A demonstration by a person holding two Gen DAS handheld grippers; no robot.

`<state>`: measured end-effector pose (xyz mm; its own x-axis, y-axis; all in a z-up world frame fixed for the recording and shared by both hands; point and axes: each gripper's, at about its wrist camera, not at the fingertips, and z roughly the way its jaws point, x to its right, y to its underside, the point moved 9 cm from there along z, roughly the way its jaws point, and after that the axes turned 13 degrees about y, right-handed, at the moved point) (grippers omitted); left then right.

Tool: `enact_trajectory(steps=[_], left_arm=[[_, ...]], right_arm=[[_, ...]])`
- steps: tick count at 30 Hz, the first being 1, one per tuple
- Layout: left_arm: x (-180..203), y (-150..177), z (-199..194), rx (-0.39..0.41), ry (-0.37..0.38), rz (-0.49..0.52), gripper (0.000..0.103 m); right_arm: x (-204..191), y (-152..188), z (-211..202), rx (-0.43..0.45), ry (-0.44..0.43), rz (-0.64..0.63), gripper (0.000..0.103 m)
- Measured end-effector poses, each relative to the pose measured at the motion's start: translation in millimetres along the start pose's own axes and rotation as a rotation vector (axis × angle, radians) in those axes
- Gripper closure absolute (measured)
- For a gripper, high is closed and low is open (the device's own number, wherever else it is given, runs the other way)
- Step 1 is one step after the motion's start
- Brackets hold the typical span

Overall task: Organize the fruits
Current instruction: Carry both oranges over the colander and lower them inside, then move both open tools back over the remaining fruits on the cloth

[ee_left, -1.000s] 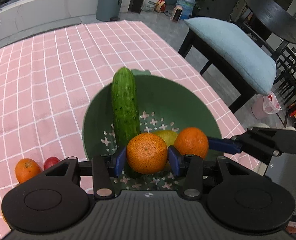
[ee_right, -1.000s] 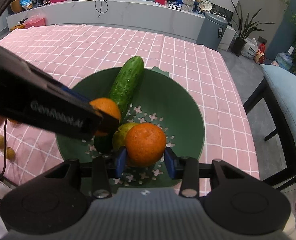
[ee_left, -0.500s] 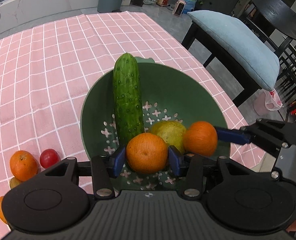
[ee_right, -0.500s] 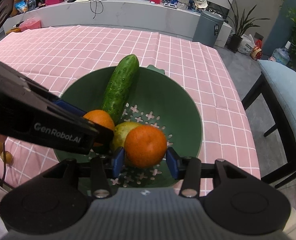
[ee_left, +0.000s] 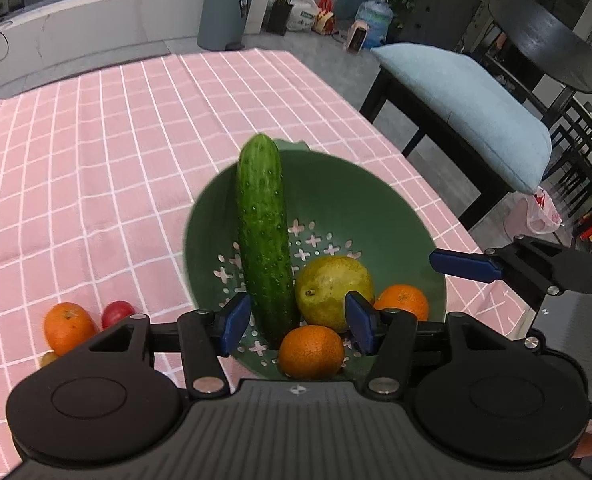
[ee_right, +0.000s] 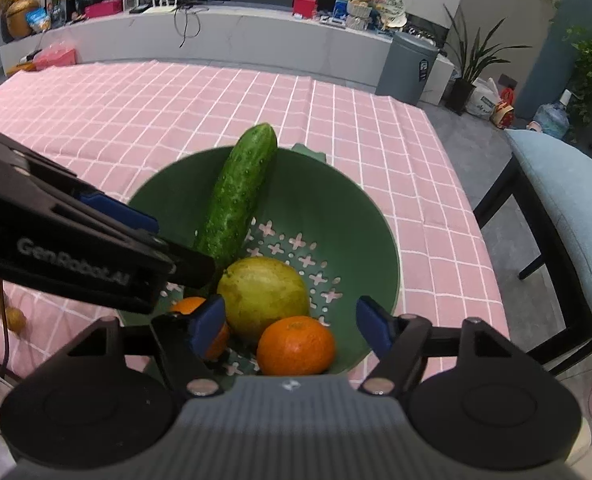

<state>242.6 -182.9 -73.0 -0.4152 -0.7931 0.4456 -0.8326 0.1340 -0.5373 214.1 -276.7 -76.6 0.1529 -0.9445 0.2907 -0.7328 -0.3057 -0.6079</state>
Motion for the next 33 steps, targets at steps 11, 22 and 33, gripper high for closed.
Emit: enact_trajectory(steps=[11, 22, 33], left_arm=[[-7.7, 7.0, -53.5, 0.090, -0.074, 0.044, 0.039], [-47.8, 32.5, -105.7, 0.150, -0.131, -0.013, 0.039], [-102.4, 65.5, -130.9, 0.177, -0.164, -0.102, 0.039]], right_arm=[[-20.7, -4.8, -34.2, 0.091, -0.032, 0.193, 0.027], [-67.2, -7.2, -53.6, 0.165, -0.089, 0.238, 0.027], [-126.0, -19.4, -60.0, 0.219, -0.174, 0.125, 0.043]])
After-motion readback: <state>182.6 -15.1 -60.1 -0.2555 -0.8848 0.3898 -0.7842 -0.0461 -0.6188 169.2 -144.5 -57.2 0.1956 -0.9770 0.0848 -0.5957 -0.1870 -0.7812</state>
